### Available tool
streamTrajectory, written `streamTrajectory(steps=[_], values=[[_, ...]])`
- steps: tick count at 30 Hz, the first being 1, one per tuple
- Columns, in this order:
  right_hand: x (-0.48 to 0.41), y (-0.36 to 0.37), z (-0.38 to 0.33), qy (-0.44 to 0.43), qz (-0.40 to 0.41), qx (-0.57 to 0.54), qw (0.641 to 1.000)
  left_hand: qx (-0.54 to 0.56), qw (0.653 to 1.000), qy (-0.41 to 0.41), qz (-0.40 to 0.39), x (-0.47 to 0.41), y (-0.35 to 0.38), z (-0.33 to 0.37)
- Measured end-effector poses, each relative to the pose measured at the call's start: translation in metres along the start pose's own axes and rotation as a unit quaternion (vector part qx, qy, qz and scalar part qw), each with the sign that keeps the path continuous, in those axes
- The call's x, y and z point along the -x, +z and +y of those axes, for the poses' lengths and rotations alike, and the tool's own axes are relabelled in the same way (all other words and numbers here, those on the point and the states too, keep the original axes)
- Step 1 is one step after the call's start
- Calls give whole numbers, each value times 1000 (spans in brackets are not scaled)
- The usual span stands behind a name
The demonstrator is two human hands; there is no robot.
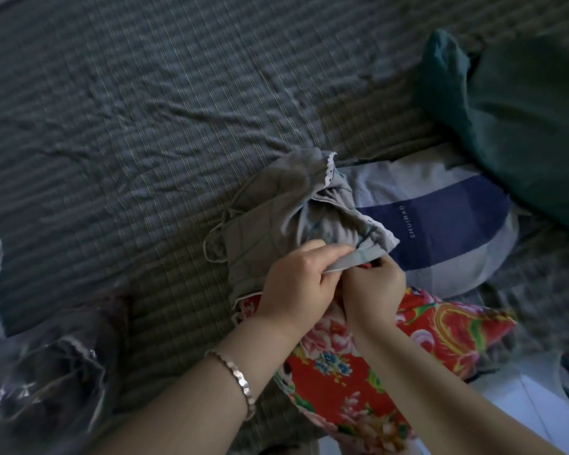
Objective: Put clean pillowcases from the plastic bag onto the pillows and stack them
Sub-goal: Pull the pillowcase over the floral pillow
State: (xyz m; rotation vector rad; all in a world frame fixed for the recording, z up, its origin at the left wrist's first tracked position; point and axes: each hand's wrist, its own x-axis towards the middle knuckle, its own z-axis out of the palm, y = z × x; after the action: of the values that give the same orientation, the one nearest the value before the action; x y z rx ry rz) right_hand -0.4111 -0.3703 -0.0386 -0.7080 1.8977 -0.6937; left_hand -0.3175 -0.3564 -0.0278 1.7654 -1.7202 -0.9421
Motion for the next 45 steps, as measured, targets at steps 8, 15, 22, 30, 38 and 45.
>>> streamTrajectory(steps=[8,15,22,30,38,45], values=[[-17,-14,-22,-140,-143,125,972,65,998,22,2,-8,-9,13],[-25,-23,-24,-58,-172,14,983,-155,982,104,13,21,-10,-39],[-38,-47,-25,194,-86,-163,964,-222,886,-403,-63,49,3,-109],[-93,-46,-31,222,42,-314,922,211,802,-527,-185,64,36,-69],[23,-70,34,-139,-100,337,926,400,690,-601,-50,63,33,-47],[34,-8,83,-68,-164,616,768,375,714,-591,-26,51,40,-41]])
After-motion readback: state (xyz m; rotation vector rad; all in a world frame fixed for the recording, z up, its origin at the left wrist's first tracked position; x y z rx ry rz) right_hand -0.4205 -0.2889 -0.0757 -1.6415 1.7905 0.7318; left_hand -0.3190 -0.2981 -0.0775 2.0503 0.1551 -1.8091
